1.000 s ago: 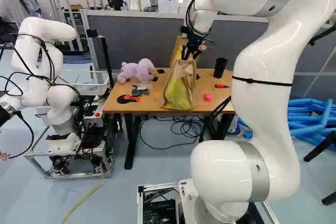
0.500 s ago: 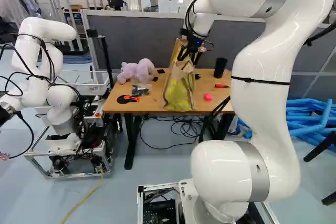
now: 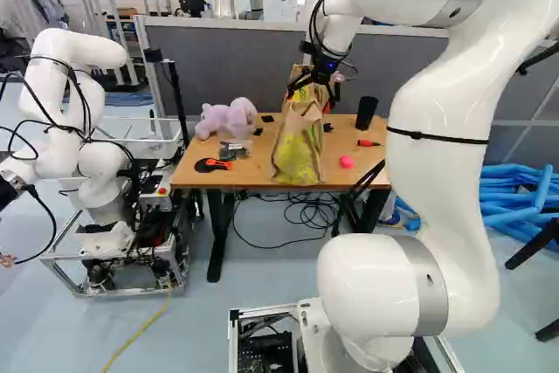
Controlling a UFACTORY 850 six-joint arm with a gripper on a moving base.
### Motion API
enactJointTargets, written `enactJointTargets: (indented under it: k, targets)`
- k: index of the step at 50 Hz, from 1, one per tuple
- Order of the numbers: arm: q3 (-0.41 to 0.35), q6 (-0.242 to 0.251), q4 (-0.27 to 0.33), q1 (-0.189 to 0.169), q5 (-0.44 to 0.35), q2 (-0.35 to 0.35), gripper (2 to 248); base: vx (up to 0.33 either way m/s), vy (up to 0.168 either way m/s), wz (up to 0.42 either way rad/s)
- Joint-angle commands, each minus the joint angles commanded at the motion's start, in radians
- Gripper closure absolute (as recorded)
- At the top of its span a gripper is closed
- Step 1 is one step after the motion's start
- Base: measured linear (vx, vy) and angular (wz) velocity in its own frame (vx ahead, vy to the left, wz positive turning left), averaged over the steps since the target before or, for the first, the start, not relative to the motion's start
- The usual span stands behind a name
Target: Pick up the bag on the ground and place it on the table
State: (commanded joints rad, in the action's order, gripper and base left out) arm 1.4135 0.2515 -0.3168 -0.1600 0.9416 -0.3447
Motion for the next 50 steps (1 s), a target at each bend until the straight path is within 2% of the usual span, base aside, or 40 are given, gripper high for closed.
enactJointTargets:
  k: [50]
  targets:
    - [0.008, 0.0, 0.0, 0.0, 0.0, 0.12, 3, 0.0, 0.0, 0.0]
